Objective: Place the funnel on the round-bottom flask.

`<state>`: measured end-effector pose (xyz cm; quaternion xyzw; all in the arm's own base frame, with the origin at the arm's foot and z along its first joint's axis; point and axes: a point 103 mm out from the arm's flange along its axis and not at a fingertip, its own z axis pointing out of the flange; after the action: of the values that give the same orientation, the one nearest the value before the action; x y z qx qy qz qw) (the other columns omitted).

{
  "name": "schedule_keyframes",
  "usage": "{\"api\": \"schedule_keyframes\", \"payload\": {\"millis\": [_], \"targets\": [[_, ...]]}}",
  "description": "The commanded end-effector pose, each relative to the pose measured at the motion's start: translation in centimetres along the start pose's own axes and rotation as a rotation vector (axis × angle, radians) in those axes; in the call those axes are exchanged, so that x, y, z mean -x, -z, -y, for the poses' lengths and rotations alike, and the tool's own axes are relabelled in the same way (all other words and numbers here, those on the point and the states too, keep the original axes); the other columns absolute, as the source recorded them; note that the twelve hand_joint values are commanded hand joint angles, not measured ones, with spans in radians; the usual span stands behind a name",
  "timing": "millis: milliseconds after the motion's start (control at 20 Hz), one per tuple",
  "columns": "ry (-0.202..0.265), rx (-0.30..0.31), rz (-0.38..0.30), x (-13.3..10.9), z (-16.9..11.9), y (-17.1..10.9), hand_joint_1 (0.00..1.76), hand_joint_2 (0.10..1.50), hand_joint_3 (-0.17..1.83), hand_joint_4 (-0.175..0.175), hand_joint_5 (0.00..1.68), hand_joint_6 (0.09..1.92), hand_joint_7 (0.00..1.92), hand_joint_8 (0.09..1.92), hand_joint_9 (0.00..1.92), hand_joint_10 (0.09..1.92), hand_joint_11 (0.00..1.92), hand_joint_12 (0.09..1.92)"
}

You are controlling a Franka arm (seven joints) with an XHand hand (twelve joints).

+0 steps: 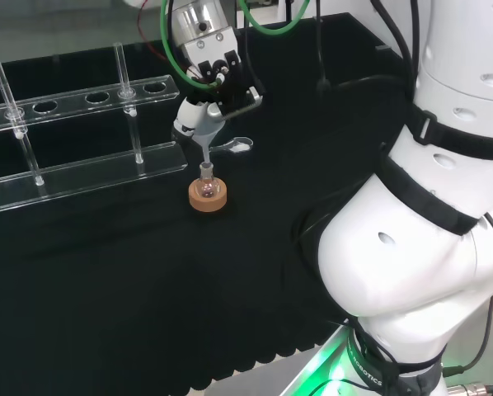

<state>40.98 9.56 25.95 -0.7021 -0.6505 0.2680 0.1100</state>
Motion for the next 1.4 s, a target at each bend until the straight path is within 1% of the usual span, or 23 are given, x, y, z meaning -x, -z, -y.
{"api": "schedule_keyframes", "payload": {"millis": [50,300,450,500,550,700,850,950,1000,1100,1350,1400], "targets": [[0.006,0.002,-0.006,0.8,-0.3,-0.3,0.64,0.89,0.35,-0.056,0.55,0.09,0.62,0.75,1.04,0.60,0.50,1.35],[0.005,-0.003,0.007,0.5,-0.3,-0.2,0.64,0.89,0.36,-0.056,0.55,0.09,0.62,0.75,1.04,0.61,0.50,1.35],[0.002,-0.004,0.015,-0.9,-0.3,-0.2,0.64,0.88,0.36,-0.056,0.55,0.09,0.62,0.75,1.03,0.61,0.50,1.35],[0.010,-0.004,0.000,-0.2,-0.4,-0.4,0.64,0.88,0.36,-0.056,0.55,0.09,0.62,0.75,1.03,0.61,0.50,1.35],[0.010,-0.003,0.001,0.1,-0.4,-0.5,0.64,0.88,0.36,-0.056,0.55,0.09,0.62,0.75,1.03,0.61,0.50,1.35],[0.004,0.005,0.018,-0.1,-0.5,-0.6,0.64,0.88,0.36,-0.056,0.55,0.09,0.62,0.75,1.03,0.61,0.50,1.35],[-0.008,-0.002,0.044,-1.7,-0.7,-0.6,0.64,0.88,0.37,-0.056,0.55,0.09,0.62,0.76,1.03,0.61,0.50,1.35],[-0.010,-0.009,0.043,-2.9,-0.7,-0.7,0.64,0.88,0.37,-0.056,0.55,0.09,0.62,0.76,1.03,0.61,0.50,1.35],[-0.018,-0.011,0.046,-3.4,-0.7,-0.7,0.64,0.88,0.37,-0.056,0.55,0.09,0.62,0.76,1.03,0.61,0.50,1.35],[-0.018,-0.015,0.037,-3.9,-0.7,-0.8,0.64,0.88,0.37,-0.056,0.55,0.09,0.62,0.76,1.03,0.61,0.50,1.35],[-0.016,-0.027,0.044,-3.7,-1.0,-1.1,0.64,0.88,0.37,-0.056,0.55,0.09,0.61,0.76,1.03,0.61,0.50,1.35],[-0.005,-0.027,0.023,-2.0,-1.2,-1.3,0.64,0.88,0.37,-0.056,0.55,0.09,0.61,0.76,1.03,0.61,0.50,1.35]]}}
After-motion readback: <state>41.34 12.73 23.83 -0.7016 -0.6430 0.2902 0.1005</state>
